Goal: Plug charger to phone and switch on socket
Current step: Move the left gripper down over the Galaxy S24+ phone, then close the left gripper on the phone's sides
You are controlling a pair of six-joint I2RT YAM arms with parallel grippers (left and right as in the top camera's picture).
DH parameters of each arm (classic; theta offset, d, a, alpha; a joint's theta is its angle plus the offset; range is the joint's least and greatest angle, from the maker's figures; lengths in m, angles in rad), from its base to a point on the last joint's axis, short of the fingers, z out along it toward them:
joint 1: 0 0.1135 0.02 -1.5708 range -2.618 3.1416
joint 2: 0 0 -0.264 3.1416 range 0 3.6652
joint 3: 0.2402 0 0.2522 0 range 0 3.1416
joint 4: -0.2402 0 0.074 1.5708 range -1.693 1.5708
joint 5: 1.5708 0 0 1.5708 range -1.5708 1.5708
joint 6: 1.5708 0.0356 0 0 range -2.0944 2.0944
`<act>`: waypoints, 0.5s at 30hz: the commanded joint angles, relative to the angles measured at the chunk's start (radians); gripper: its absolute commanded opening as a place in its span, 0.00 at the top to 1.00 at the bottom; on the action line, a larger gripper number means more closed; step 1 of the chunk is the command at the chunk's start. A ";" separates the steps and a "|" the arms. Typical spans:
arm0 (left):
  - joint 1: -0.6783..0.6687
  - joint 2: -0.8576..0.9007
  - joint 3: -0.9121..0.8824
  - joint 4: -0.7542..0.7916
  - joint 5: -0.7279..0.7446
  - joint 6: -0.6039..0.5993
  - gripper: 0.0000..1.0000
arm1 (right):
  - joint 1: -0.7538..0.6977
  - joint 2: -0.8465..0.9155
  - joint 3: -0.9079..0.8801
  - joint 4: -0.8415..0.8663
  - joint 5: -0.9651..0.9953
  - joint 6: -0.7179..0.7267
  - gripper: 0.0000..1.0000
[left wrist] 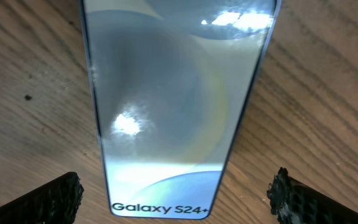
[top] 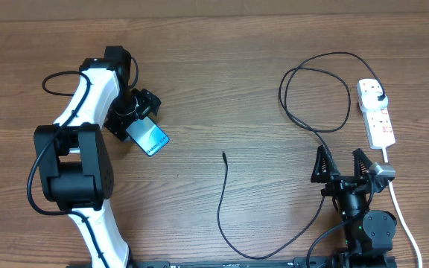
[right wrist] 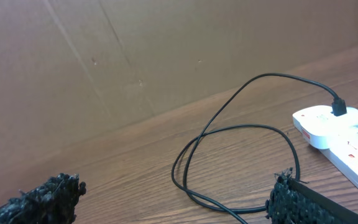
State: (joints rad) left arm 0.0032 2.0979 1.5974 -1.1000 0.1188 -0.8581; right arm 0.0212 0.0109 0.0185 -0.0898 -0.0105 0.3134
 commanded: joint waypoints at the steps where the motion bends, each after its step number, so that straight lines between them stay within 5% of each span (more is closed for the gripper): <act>1: -0.006 0.022 0.018 -0.022 -0.058 -0.027 0.00 | 0.005 -0.008 -0.011 0.005 0.010 -0.006 0.00; 15: -0.055 0.023 -0.013 0.056 -0.073 -0.040 0.00 | 0.005 -0.008 -0.011 0.005 0.010 -0.006 0.00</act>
State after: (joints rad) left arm -0.0288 2.1044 1.5932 -1.0519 0.0666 -0.8845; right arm 0.0212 0.0109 0.0185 -0.0898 -0.0105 0.3130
